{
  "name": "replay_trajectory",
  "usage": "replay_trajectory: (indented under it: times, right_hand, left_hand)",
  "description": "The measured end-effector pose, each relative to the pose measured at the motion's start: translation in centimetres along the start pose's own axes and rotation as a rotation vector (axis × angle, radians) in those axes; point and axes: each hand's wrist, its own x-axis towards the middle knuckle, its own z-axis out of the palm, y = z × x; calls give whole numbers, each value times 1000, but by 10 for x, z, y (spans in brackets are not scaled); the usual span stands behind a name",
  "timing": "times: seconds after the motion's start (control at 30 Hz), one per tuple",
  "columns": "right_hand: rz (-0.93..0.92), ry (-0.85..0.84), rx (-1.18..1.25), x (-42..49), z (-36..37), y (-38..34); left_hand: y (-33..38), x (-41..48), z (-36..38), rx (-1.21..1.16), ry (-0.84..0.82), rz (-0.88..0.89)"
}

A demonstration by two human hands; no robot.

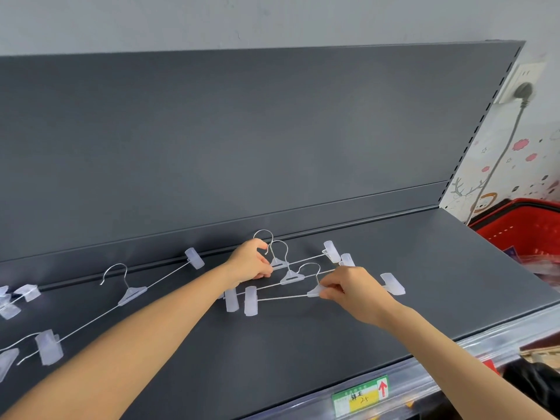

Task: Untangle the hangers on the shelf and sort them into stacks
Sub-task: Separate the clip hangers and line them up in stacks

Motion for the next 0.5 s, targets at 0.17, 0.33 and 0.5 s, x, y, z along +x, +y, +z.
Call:
replay_trajectory:
  times: [0.17, 0.33, 0.5]
  right_hand:
    - [43, 24, 70, -12, 2, 2]
    - [124, 44, 128, -15, 5, 5]
    - [148, 9, 130, -11, 9, 4]
  left_hand:
    - [-6, 5, -2, 51, 4, 13]
    - [-3, 8, 1, 109, 10, 50]
    - [-4, 1, -1, 290, 102, 124]
